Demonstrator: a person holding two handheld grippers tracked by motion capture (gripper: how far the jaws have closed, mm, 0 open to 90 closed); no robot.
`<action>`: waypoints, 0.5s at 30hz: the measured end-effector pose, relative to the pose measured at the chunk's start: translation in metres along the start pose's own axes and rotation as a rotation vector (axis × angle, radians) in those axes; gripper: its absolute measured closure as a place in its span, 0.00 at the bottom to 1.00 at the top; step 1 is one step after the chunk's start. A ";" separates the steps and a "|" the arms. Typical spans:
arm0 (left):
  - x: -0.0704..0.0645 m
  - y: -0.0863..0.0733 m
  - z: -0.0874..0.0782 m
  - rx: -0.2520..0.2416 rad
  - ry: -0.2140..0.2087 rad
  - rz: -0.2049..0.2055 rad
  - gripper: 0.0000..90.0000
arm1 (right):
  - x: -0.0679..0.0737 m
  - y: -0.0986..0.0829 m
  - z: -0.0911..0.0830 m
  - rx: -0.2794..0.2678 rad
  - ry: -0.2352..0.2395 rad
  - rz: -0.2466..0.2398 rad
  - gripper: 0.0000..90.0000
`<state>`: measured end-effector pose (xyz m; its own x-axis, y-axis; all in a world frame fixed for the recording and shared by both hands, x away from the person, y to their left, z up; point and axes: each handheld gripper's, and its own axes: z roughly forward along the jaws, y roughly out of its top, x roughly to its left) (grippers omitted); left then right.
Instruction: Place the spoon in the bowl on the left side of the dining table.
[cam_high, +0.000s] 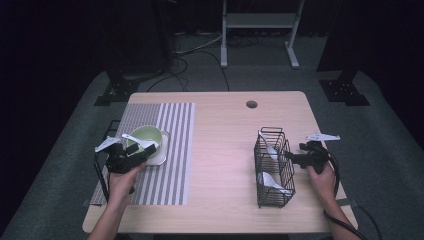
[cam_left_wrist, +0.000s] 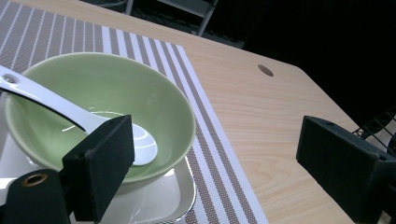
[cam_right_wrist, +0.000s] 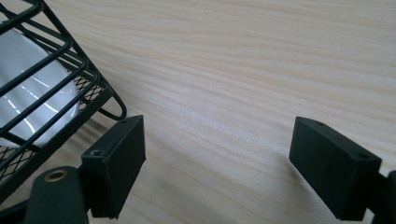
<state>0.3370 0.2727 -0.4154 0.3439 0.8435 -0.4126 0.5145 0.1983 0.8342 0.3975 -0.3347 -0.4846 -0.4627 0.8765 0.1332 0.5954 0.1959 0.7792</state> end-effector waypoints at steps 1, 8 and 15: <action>-0.001 0.000 0.001 0.002 -0.003 0.000 0.12 | 0.000 0.000 0.000 0.000 0.000 -0.001 0.19; -0.009 -0.003 0.005 0.018 -0.020 0.018 0.12 | 0.000 0.000 0.000 0.000 0.001 -0.001 0.19; -0.018 -0.006 0.010 0.025 -0.038 0.030 0.12 | 0.000 0.000 0.000 0.000 0.001 0.000 0.19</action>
<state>0.3360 0.2512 -0.4164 0.3890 0.8293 -0.4011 0.5228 0.1598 0.8373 0.3974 -0.3347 -0.4845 -0.4632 0.8761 0.1339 0.5956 0.1958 0.7790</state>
